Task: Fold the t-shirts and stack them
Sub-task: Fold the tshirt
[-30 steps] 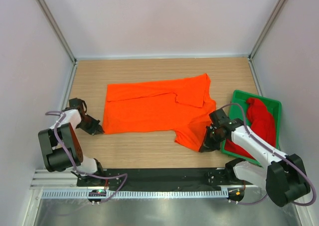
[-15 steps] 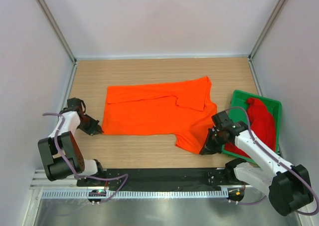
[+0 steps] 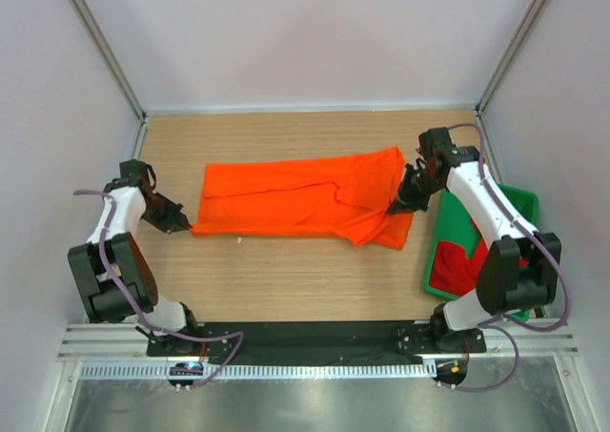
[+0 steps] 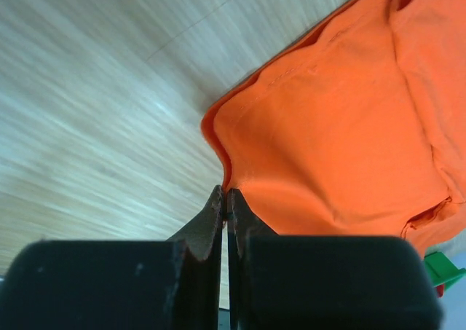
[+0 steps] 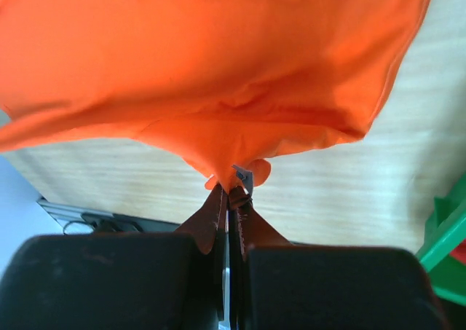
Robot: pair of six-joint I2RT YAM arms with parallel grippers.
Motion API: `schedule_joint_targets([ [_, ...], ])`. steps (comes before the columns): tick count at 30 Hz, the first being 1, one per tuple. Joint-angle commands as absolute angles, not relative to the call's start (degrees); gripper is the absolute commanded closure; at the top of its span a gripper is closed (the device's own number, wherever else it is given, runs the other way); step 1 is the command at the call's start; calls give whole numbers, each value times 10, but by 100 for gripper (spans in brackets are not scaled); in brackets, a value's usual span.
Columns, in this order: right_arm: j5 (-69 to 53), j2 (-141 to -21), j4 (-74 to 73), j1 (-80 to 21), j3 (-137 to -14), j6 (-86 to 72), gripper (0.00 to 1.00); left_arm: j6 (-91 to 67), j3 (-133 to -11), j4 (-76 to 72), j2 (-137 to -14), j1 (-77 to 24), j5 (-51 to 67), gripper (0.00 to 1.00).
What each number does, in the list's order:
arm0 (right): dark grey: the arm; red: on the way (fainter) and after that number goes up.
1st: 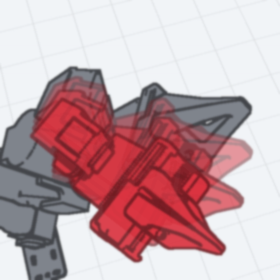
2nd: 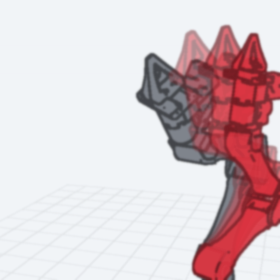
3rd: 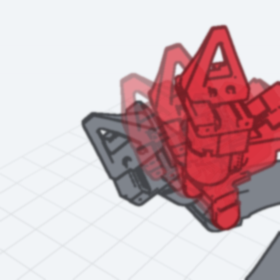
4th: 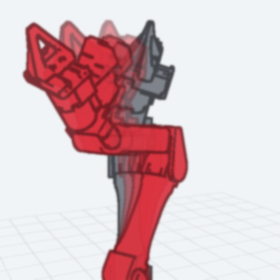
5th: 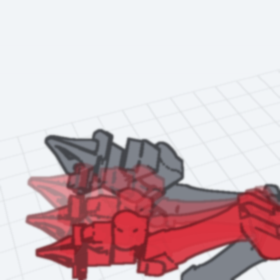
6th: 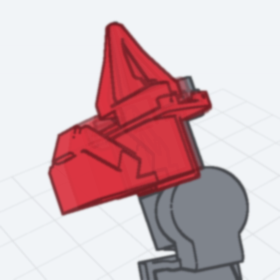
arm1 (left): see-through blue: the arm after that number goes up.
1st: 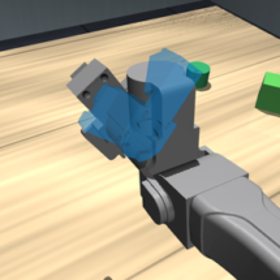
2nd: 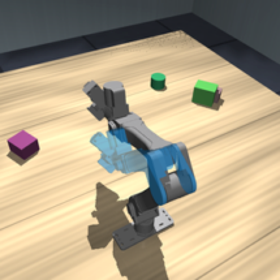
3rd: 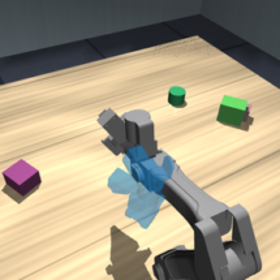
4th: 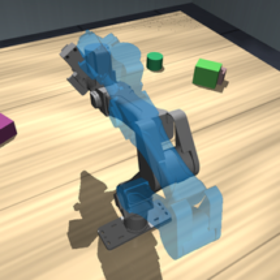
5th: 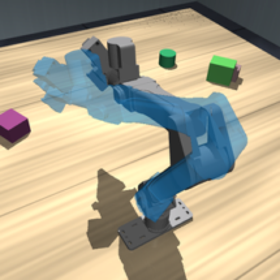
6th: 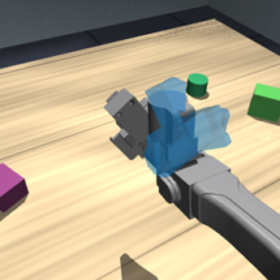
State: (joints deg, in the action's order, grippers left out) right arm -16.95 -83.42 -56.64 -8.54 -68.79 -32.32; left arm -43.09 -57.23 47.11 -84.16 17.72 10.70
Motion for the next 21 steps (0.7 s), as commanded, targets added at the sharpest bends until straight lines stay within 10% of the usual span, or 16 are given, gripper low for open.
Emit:
schedule_joint_targets([
  [1, -181, -876, -578, -69, -764, -289, 99, -439, -613, 475, -870, 169, 120, 100],
  [21, -195, -1100, -588, -55, -1033, -292, 99, -434, -765, 461, -1037, 132, 142, 98],
])
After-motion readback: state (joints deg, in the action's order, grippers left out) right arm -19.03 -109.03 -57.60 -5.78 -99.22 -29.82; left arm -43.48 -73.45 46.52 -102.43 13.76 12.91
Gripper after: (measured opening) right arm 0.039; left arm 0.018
